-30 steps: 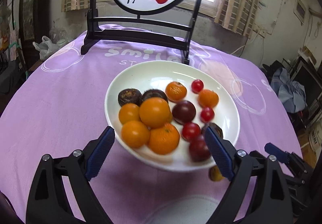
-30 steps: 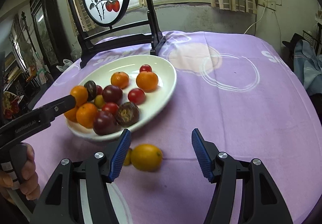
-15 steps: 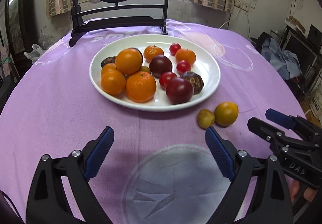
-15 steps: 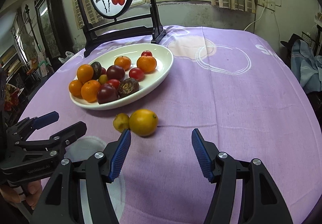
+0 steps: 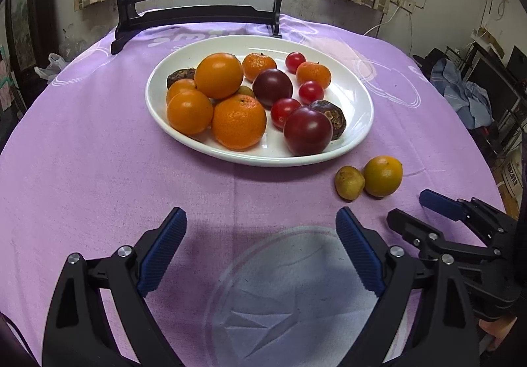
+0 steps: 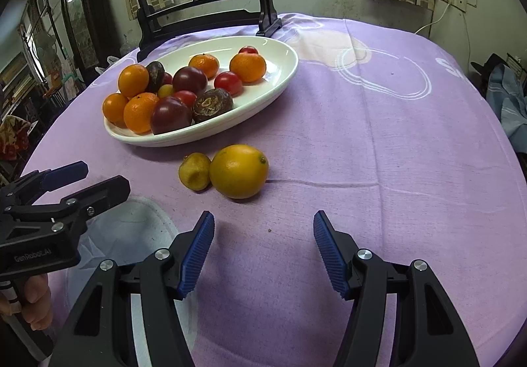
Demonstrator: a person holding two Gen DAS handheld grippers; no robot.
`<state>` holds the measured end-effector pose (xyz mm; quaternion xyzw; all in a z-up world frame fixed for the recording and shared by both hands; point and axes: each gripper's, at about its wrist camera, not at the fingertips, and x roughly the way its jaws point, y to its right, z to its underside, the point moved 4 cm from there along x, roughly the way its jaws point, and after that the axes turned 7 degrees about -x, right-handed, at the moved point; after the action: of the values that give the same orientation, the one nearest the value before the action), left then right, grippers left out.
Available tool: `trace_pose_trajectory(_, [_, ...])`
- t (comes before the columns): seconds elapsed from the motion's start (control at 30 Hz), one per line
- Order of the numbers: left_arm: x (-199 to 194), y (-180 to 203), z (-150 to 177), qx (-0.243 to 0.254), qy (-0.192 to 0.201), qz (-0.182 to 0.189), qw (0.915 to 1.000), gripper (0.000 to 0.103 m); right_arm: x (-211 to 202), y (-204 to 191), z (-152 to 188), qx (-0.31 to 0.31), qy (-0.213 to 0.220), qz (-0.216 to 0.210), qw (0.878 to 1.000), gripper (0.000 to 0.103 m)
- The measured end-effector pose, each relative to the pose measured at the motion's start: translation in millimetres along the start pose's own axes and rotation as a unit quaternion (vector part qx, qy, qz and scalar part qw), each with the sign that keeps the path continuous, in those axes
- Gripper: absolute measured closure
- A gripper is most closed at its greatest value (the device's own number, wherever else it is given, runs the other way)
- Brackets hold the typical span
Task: Organize fruits
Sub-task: 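Grasp the yellow lemon with the right tool while the left tool grasps the small yellow-green citrus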
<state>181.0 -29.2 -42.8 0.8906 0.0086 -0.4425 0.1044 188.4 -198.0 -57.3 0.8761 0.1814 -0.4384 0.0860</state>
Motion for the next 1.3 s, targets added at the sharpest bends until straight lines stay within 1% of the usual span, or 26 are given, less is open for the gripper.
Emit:
trace_pose_trajectory(0.27, [6,-2,0,0.002,-0.010,-0.002,0.9999,0.013,17,-8,-15,-0.027,-0.006,-0.002,1.000,0.039])
trace_pose_trajectory(0.43, [8,-3,0,0.006,-0.011,-0.007,0.9999,0.013,23,-14,-25,-0.048,0.002,-0.010,0.999,0.040])
trace_pose_trajectory(0.47, [8,-4,0,0.006,-0.012,-0.008,0.9999,0.013,23,-15,-27,-0.052,0.006,-0.013,0.999,0.046])
trace_pose_trajectory(0.5, [9,-4,0,0.006,-0.014,-0.008,0.9999,0.013,23,-17,-29,-0.057,0.010,-0.017,0.998,0.061])
trace_pose_trajectory(0.53, [10,-4,0,0.006,-0.015,-0.009,0.9998,0.013,23,-17,-30,-0.060,0.011,-0.016,0.998,0.062])
trace_pose_trajectory(0.67, [11,-4,1,0.007,-0.017,-0.010,0.9998,0.013,19,-17,-27,-0.057,0.016,-0.023,0.998,0.062])
trace_pose_trajectory(0.77, [9,-1,2,0.011,-0.015,-0.004,0.9998,0.013,6,-13,-24,-0.043,0.022,-0.026,0.998,0.062])
trace_pose_trajectory(0.87, [7,4,5,0.019,-0.015,0.004,0.9997,0.013,-11,-10,-22,-0.029,0.037,-0.032,0.998,0.062])
trace_pose_trajectory(0.97, [5,9,7,0.021,-0.012,0.012,0.9996,0.013,-22,-5,-16,-0.015,0.045,-0.031,0.998,0.062])
trace_pose_trajectory(1.07, [4,17,11,0.033,-0.014,0.018,0.9992,0.013,-27,3,-11,-0.006,0.047,-0.022,0.999,0.062])
trace_pose_trajectory(1.2, [5,30,15,0.048,0.001,0.016,0.9987,0.013,-31,10,-10,-0.002,0.050,-0.014,0.999,0.062])
trace_pose_trajectory(1.3, [10,39,16,0.058,0.000,0.009,0.9983,0.013,-35,14,-12,0.001,0.058,-0.016,0.998,0.062])
